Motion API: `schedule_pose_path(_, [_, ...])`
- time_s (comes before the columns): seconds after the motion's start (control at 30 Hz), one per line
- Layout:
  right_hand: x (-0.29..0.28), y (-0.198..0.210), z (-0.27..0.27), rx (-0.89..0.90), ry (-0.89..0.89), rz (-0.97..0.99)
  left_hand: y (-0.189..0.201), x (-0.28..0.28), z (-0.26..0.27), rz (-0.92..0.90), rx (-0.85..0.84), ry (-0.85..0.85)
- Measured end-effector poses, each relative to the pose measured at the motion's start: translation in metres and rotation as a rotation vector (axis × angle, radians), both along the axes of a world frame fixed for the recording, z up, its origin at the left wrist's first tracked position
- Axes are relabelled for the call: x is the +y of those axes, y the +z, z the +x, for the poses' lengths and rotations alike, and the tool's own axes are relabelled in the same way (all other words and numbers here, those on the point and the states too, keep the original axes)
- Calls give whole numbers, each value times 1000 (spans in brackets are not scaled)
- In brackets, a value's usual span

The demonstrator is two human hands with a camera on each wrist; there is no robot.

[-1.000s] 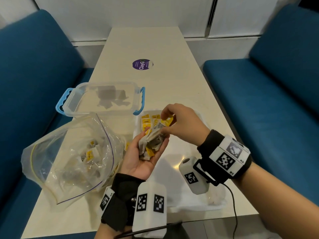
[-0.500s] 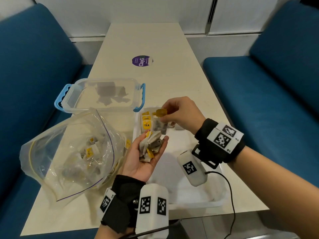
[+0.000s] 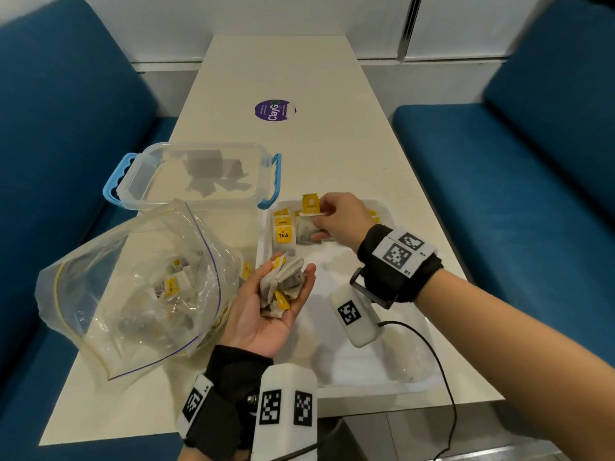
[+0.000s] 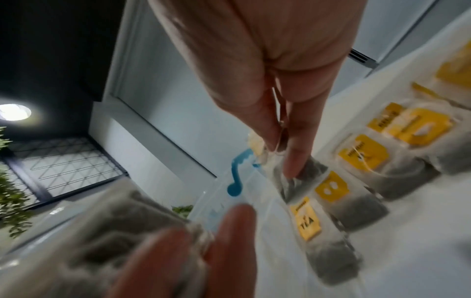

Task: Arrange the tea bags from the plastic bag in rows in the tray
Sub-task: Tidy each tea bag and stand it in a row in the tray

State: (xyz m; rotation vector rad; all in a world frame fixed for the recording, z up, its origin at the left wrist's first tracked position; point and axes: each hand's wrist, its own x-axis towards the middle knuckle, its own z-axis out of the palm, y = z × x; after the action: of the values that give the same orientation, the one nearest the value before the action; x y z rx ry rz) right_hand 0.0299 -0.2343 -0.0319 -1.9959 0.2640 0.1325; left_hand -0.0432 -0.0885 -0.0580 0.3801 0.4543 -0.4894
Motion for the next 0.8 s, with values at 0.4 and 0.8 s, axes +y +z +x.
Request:
schedule_pose_path(0.4, [5, -10, -8, 109, -6, 284, -5, -1, -5, 37, 11, -29])
schedule_pose_path(0.8, [6, -2, -16, 64, -4, 450, -2, -2, -10, 56, 16, -38])
